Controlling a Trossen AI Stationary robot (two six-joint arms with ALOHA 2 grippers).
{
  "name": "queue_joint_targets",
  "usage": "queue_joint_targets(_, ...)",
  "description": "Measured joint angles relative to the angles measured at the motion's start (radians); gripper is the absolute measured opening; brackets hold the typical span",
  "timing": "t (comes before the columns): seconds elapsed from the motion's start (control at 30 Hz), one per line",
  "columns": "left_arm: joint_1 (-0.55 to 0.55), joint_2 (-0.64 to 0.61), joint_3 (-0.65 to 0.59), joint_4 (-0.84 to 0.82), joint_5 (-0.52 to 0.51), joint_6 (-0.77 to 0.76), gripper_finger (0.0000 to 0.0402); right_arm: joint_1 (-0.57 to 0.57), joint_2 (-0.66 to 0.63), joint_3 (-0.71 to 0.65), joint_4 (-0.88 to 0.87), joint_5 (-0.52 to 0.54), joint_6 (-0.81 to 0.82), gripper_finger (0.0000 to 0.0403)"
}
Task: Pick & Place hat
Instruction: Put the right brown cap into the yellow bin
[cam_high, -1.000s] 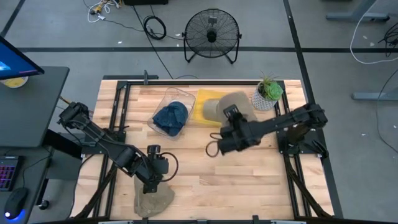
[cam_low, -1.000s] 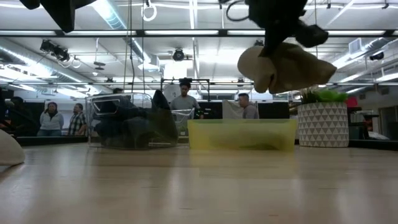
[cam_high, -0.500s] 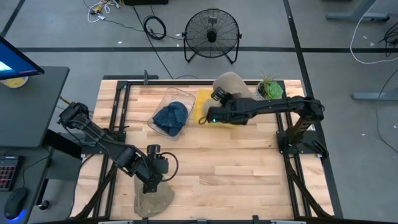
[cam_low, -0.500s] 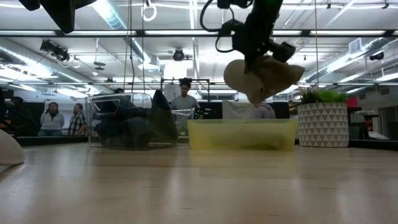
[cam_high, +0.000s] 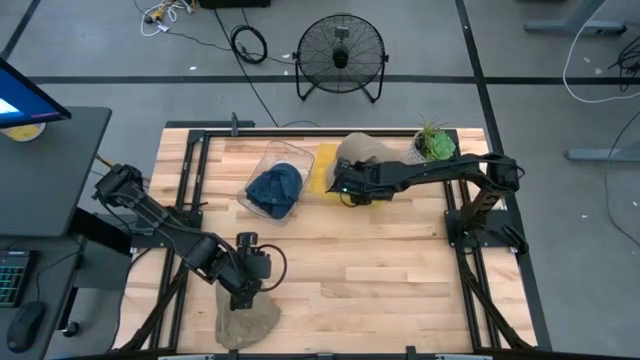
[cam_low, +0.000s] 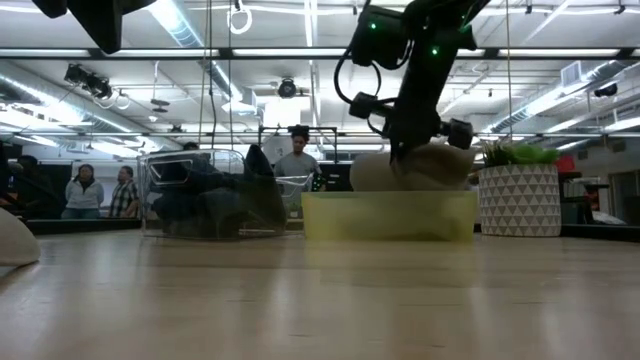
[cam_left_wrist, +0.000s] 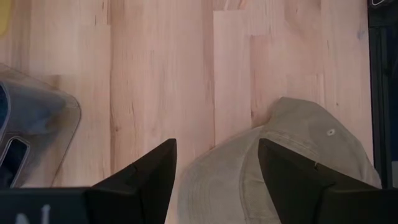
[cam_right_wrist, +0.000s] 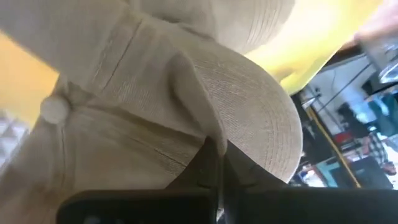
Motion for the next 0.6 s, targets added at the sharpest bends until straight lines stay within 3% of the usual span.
queue_joint_targets(0.17,0.000,0.000,0.000,0.001,-0.019,-0.001,0.0232,-0.020,-0.003,-0.011,0.016,-0.155,0.019,0.0000)
queue_joint_targets(0.43,0.000,0.000,0.000,0.001,-0.038,-0.001,0.0232,-0.066,-0.002,-0.018,0.070,-0.288,0.191,0.0042)
queue_joint_targets(0.6,0.000,0.000,0.000,0.001,-0.038,-0.001,0.0232,-0.084,0.000,-0.019,0.107,-0.311,0.260,0.0068)
